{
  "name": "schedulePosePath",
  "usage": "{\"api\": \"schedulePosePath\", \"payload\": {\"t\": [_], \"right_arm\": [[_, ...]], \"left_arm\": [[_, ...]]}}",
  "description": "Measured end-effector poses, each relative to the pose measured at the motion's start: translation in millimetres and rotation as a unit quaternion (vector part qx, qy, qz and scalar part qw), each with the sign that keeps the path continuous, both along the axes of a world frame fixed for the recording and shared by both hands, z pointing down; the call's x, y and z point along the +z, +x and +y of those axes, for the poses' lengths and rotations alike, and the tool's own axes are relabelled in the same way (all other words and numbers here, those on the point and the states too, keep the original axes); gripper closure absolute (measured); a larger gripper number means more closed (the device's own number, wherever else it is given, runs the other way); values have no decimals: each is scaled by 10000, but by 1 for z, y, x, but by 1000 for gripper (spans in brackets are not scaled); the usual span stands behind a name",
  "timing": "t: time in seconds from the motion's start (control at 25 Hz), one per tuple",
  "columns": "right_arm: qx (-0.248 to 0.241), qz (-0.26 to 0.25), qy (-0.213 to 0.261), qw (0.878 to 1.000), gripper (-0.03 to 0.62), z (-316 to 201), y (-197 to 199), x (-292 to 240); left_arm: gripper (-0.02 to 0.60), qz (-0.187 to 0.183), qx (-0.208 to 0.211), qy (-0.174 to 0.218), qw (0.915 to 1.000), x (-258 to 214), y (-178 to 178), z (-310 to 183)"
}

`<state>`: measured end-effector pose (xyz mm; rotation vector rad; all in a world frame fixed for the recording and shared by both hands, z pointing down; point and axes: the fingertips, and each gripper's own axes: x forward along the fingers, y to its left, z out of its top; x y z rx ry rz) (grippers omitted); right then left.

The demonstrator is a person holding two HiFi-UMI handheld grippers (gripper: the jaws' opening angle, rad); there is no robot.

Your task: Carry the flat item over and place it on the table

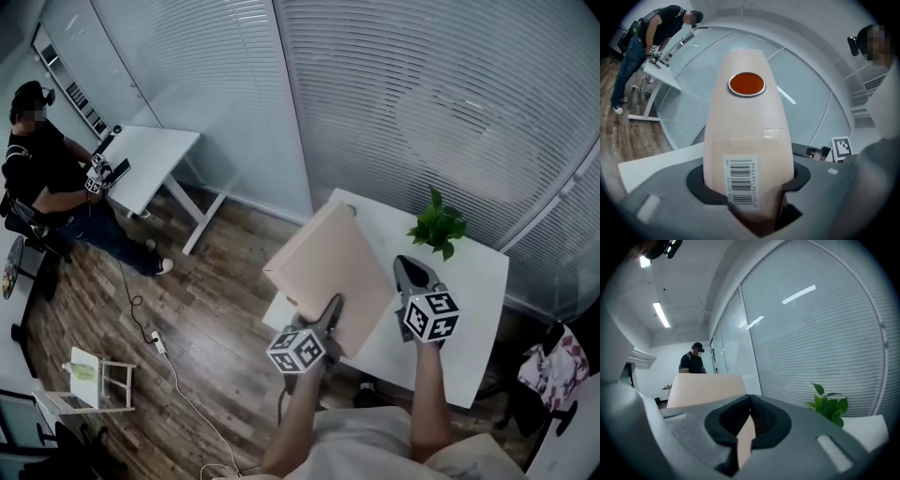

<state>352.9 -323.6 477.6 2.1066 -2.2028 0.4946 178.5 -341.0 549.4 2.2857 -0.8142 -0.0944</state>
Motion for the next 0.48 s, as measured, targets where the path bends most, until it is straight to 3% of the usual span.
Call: {"api": "schedulePosePath", "payload": {"t": [0.24,0.48], "right_arm": [[-523,61,-385,9979,592,11,8,38],[-1037,109,-632,9925,592,27,10,64]], "left_arm": [[288,415,-250,-700,9964,33,19,26],[290,904,-438,-1491,9837,68,37,63]]}}
